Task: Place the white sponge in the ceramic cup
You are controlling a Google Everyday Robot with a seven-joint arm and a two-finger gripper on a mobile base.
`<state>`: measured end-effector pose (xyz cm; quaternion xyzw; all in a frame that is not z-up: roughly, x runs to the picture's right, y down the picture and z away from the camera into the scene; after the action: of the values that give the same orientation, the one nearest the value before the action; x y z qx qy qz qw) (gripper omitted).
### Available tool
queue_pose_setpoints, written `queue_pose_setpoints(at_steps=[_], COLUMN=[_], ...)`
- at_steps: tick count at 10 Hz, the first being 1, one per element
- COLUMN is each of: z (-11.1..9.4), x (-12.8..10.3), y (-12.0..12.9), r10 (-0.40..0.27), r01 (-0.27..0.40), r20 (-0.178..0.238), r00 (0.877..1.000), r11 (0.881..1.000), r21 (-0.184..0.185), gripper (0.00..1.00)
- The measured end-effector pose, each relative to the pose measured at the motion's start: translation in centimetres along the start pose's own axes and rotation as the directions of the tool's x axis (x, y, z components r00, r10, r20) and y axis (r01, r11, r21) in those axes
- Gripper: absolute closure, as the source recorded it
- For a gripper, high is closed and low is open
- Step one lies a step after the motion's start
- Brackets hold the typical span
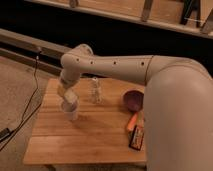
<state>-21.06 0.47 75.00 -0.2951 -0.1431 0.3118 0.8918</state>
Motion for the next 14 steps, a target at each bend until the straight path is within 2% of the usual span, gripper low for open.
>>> queue_pose_setpoints(at_steps=[3, 5, 8, 11, 12, 13, 14], z=[1.5, 2.3, 2.7, 2.7, 2.7, 2.8, 2.9], x=[0.3, 0.6, 0.5, 0.4, 0.4, 0.5, 0.5], y=[0.7, 0.9, 0.7, 0.6, 0.6, 0.7, 0.7], r10=[-0.02, -0.026, -0.031, -0.037, -0.037, -0.036, -0.035], r01=[0.021, 0.026, 0.032, 0.038, 0.038, 0.037, 0.036], r20=[0.005, 0.002, 0.008, 0.014, 0.015, 0.013, 0.012], r00=[1.0, 1.0, 0.999, 0.999, 0.999, 0.999, 0.999], r11=[0.998, 0.997, 0.996, 0.996, 0.996, 0.996, 0.996], r21=[-0.052, -0.073, -0.078, -0.078, -0.078, -0.081, -0.084], gripper=[1.0, 1.0, 0.98, 0.67, 0.61, 0.47, 0.36])
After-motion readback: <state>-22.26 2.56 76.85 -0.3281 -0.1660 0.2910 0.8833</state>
